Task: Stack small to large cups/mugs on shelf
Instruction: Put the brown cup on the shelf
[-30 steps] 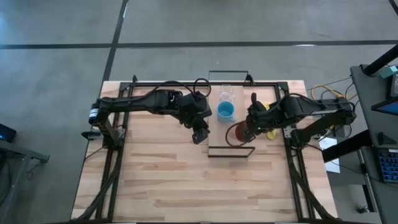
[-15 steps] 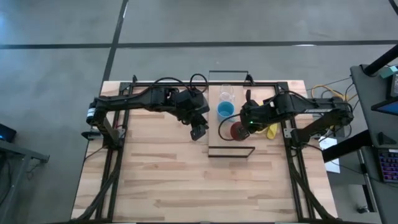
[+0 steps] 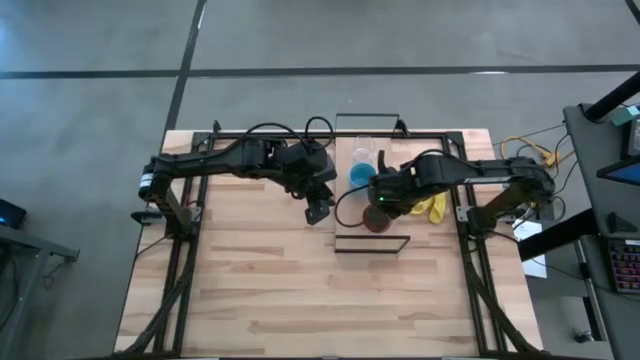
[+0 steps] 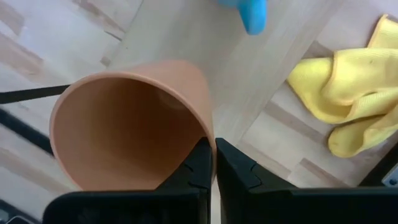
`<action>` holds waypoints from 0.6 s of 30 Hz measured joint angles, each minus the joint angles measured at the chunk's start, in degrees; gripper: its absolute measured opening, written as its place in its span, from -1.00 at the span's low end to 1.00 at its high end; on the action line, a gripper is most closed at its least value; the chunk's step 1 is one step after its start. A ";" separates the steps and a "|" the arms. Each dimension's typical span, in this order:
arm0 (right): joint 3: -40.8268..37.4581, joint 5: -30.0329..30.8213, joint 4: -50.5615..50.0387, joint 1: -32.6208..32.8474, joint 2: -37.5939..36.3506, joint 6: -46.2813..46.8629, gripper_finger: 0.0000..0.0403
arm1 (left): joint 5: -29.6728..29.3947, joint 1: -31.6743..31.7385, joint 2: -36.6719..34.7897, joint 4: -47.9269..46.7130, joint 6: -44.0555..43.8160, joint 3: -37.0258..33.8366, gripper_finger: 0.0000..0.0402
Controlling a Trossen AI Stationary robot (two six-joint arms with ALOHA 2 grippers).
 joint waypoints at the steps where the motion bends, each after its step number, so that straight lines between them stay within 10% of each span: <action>1: 0.00 -0.06 0.02 -0.23 0.43 -0.28 -0.96 | 0.00 0.00 -0.05 -0.07 1.01 0.00 -0.45; 18: 0.00 -3.08 1.04 -3.17 2.11 -1.36 -0.96 | -5.82 0.09 -5.24 -6.33 10.67 -0.01 -0.45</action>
